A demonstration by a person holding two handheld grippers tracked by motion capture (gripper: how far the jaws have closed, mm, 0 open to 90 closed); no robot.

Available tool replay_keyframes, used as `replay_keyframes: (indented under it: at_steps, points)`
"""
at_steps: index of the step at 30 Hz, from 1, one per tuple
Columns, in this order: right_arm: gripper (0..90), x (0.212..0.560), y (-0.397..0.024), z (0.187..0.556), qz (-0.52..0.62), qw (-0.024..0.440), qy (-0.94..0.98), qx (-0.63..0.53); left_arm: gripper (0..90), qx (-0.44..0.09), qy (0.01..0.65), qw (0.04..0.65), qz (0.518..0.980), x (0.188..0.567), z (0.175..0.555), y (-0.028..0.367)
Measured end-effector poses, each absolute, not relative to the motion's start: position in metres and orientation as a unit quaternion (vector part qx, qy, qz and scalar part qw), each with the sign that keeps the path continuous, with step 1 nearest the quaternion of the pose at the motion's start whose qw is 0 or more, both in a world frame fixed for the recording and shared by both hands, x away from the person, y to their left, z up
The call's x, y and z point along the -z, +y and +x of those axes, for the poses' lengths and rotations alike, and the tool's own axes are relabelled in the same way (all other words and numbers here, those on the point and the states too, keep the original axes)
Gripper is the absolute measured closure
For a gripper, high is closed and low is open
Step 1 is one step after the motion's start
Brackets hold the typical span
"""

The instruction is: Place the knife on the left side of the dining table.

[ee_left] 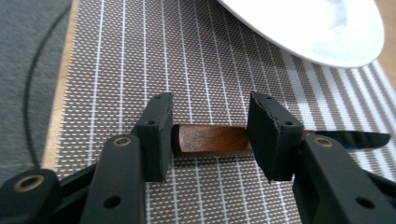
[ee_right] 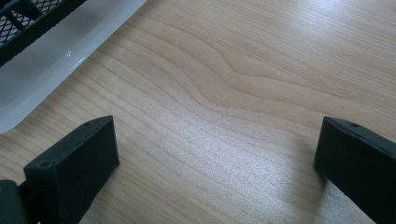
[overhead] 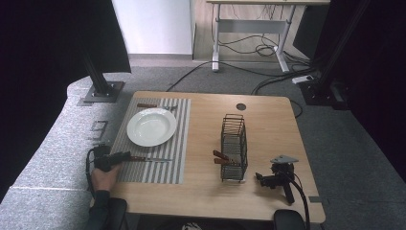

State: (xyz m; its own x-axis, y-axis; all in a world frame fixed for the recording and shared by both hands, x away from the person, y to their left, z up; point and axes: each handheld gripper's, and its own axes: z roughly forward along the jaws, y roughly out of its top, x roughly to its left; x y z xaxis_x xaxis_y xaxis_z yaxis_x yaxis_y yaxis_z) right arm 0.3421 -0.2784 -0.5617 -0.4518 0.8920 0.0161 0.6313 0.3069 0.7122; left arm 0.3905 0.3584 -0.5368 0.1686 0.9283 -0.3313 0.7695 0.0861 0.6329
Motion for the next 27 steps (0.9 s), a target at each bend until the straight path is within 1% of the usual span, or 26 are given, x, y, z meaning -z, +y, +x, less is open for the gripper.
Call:
replay_keyframes:
  at_steps: [5,16,19,22,23,24,25,26,27]
  points:
    - [0.0,0.562,-0.278,0.342,0.485,0.196,0.784,-0.333,53.5,-0.153,0.619,0.339,0.691,0.534,0.389,0.352]
    - [0.0,0.562,-0.278,0.342,0.486,0.196,0.784,-0.333,47.1,-0.172,0.614,0.334,0.694,0.535,0.388,0.352]
    - [0.0,0.562,-0.278,0.342,0.486,0.196,0.784,-0.333,42.1,-0.175,0.61,0.339,0.695,0.536,0.387,0.353]
    - [0.0,0.562,-0.278,0.342,0.485,0.196,0.784,-0.333,35.3,-0.181,0.599,0.351,0.697,0.534,0.385,0.353]
    - [0.0,0.562,-0.278,0.342,0.485,0.196,0.784,-0.333,32.7,-0.183,0.594,0.353,0.699,0.532,0.384,0.353]
    - [0.0,0.562,-0.278,0.342,0.486,0.196,0.784,-0.333,27.1,-0.187,0.589,0.354,0.702,0.53,0.383,0.352]
    - [0.0,0.562,-0.278,0.342,0.486,0.196,0.784,-0.333,27.1,-0.19,0.584,0.356,0.705,0.529,0.382,0.352]
    - [0.0,0.562,-0.278,0.342,0.486,0.196,0.784,-0.333,23.6,-0.194,0.576,0.357,0.709,0.526,0.38,0.351]
    - [0.0,0.562,-0.278,0.342,0.486,0.196,0.784,-0.333,23.6,-0.196,0.571,0.356,0.714,0.524,0.378,0.35]
